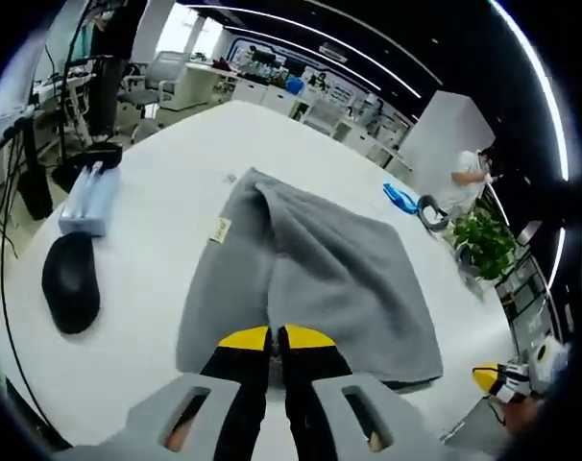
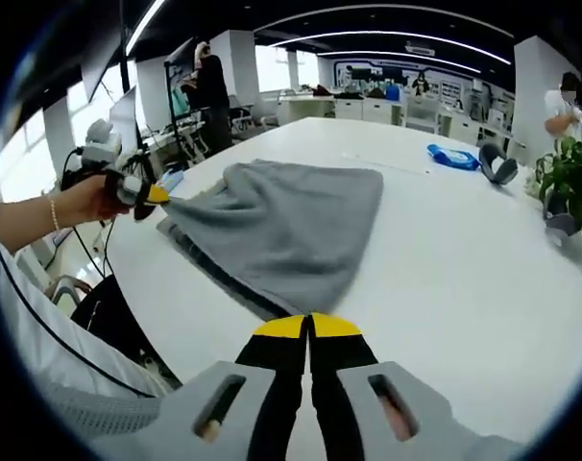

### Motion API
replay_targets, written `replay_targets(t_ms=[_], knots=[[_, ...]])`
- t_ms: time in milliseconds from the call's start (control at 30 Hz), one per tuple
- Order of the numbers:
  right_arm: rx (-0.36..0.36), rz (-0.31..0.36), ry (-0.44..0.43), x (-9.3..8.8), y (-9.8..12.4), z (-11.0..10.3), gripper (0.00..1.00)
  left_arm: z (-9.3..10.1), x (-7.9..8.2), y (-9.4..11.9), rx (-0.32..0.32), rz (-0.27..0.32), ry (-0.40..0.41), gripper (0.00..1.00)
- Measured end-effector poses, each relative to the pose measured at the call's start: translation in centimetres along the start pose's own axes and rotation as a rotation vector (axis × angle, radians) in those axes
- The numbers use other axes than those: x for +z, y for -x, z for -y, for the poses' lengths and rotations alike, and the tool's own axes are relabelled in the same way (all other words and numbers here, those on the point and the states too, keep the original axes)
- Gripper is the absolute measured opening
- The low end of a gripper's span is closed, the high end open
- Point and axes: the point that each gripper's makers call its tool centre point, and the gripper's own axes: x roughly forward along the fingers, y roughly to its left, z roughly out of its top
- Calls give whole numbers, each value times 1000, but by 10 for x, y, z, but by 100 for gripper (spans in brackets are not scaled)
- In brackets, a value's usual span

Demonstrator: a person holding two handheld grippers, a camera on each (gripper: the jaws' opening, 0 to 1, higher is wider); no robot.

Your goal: Fold the towel on the table until its edges align and the towel forms a compact rectangular stack.

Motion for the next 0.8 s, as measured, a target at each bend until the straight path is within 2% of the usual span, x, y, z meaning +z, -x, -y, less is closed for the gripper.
replay_targets(t_ms=[67,200,367,400,533,667,700,800], knots=[[0,-5,8,0,0,2,0,-9,-12,-7,41,-59,-36,5],[0,-3,29,5,-1,9,0,-14,-22,-16,63,-88,-65,5],[19,22,79,29,-6,17,0,-19,-34,-22,85,-129,-84,4],[22,20,113,34,-9,19,0,-17,-29,-22,78,-101,-98,5],[32,34,164,54,-20,24,0,-18,-28,-22,102,-112,-116,4],[38,42,190,66,-30,27,0,-18,-27,-22,127,-140,-249,4],[40,46,198,70,-33,26,0,-17,-26,-23,147,-151,-338,3],[47,54,205,75,-40,24,0,-14,-27,-24,180,-173,-441,3]])
